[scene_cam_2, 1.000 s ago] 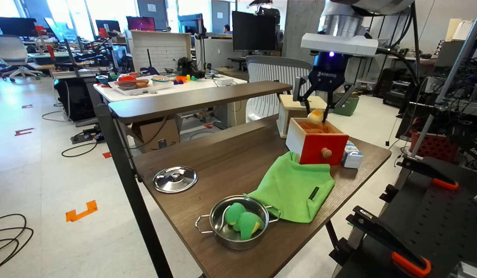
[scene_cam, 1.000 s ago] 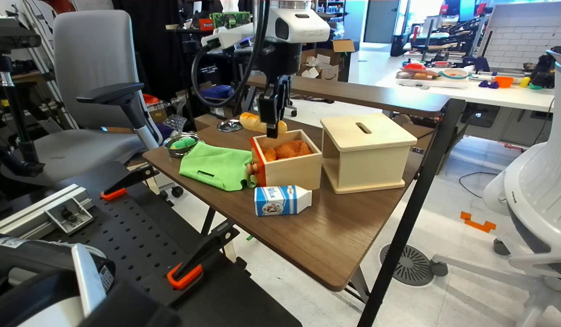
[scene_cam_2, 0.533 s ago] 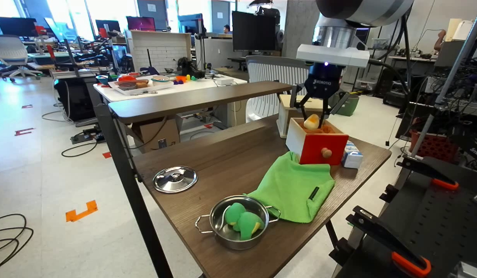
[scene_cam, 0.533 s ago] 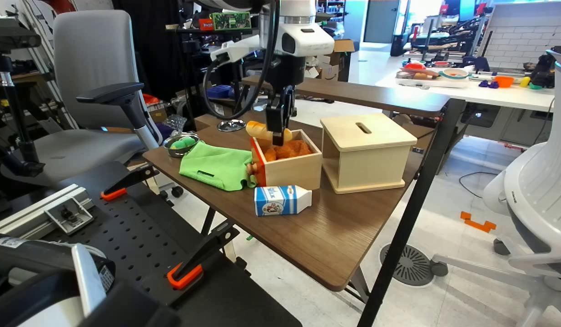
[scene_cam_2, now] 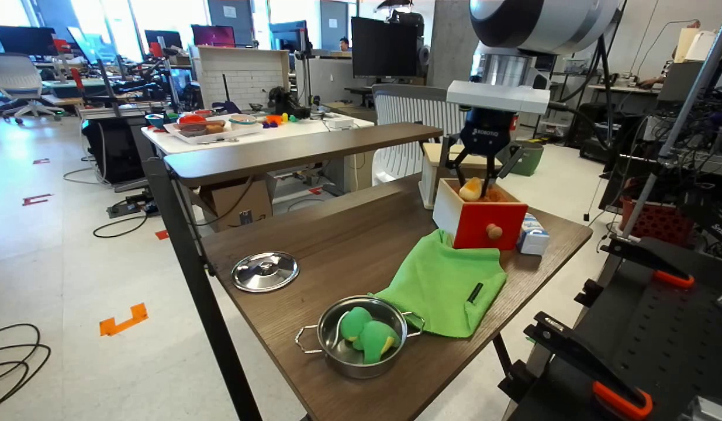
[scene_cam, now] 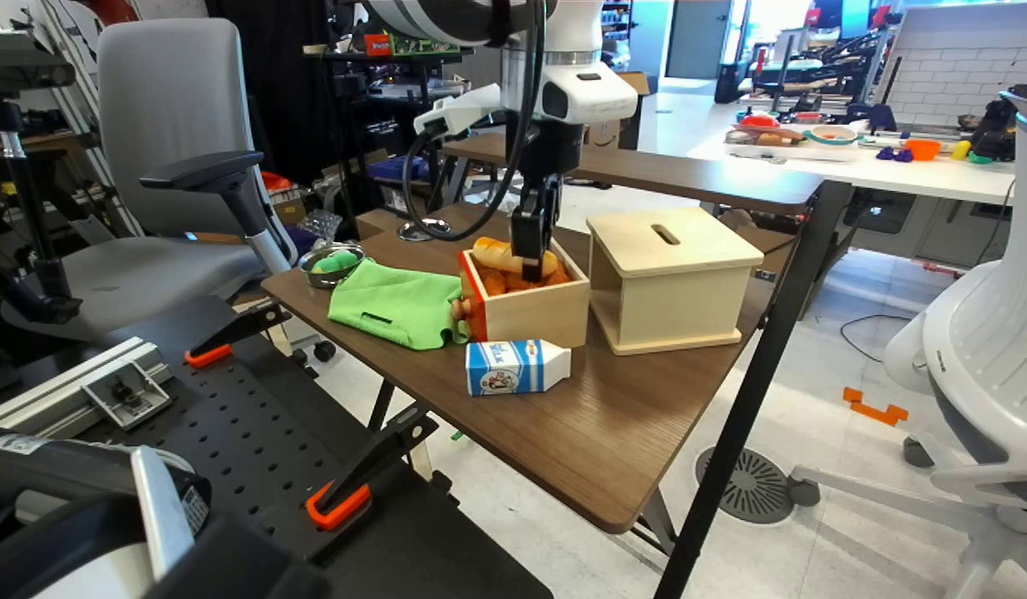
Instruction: Open the chest drawer and put the orange object inside
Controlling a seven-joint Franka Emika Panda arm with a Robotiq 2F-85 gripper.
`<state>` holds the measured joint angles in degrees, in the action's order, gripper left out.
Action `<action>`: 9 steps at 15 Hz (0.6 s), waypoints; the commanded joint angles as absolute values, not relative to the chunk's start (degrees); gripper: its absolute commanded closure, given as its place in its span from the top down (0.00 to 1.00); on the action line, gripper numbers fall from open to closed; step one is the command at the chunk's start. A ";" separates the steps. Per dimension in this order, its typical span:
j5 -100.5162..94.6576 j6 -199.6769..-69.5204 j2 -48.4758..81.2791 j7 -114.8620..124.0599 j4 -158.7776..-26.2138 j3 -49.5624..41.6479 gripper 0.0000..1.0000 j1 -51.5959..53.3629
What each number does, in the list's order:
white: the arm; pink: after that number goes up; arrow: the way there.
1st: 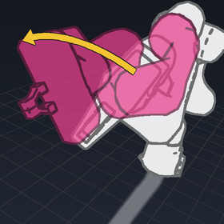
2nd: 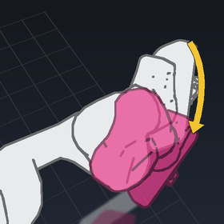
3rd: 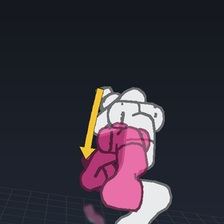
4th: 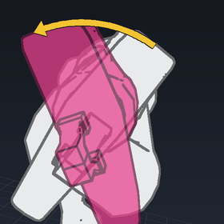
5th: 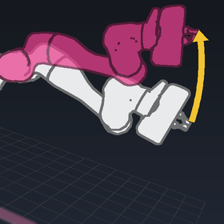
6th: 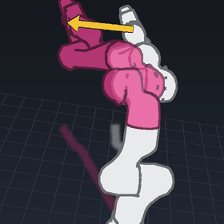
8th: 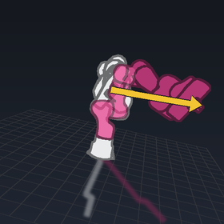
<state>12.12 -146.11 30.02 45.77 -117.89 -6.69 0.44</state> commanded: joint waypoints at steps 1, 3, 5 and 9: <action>9.62 -146.41 31.24 45.33 -116.46 -8.04 0.66 1.62; 9.09 -146.01 30.91 45.00 -116.34 -7.87 0.80 1.42; 8.98 -146.05 30.41 44.65 -116.45 -7.76 0.95 1.29; 8.70 -146.42 28.15 43.25 -117.46 -7.60 1.00 1.06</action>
